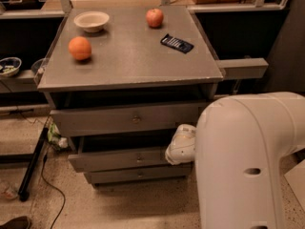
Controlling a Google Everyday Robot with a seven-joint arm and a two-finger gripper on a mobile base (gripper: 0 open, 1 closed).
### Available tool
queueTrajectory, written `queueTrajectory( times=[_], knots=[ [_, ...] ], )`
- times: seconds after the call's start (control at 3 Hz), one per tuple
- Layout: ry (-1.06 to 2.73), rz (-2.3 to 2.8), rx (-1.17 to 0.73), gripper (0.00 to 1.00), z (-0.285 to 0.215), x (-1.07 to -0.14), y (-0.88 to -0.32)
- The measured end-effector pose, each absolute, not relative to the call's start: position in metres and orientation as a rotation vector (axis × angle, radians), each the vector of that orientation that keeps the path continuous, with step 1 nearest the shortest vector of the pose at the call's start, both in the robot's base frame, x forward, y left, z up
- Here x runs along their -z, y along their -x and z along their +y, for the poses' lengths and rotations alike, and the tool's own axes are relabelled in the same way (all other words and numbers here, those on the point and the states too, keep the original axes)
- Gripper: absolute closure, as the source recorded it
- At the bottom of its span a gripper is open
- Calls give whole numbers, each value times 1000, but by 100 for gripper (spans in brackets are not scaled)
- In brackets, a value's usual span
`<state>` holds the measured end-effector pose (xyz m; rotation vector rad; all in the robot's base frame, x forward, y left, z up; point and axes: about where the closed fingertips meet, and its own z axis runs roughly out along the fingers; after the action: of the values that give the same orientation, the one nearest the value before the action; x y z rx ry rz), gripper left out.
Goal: Close middle drawer
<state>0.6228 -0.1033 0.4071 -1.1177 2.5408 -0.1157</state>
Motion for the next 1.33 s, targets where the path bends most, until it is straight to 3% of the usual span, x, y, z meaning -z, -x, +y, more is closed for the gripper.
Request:
queueTrajectory(
  times=[1.33],
  knots=[
    [1122,2503,200,100,-91,-394,-658]
  ],
)
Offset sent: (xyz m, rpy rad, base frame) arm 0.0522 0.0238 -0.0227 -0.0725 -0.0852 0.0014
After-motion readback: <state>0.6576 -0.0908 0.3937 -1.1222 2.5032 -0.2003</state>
